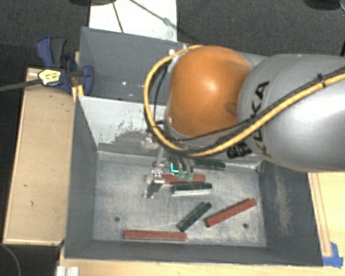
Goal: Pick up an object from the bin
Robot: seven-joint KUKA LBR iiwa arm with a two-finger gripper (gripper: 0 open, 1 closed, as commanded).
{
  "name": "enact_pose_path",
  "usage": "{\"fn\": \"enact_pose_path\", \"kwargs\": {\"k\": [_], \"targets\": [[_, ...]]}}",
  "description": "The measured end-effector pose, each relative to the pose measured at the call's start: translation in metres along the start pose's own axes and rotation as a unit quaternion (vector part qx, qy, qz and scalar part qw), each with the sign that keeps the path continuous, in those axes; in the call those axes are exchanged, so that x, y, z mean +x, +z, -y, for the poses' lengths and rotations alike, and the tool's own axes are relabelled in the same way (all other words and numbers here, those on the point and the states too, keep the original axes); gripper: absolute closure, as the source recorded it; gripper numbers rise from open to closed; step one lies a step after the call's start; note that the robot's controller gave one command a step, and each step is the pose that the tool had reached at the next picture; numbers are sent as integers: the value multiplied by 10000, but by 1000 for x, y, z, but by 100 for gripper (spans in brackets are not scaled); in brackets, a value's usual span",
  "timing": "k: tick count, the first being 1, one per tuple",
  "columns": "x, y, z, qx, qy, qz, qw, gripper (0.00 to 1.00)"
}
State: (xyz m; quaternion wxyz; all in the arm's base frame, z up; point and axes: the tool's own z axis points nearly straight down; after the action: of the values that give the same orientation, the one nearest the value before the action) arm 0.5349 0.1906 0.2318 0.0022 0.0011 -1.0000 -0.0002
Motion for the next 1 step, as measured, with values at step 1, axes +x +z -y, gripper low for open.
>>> {"fn": "enact_pose_path", "kwargs": {"k": [1], "targets": [[-2,-3,1,-5,22,36,10000,0]]}}
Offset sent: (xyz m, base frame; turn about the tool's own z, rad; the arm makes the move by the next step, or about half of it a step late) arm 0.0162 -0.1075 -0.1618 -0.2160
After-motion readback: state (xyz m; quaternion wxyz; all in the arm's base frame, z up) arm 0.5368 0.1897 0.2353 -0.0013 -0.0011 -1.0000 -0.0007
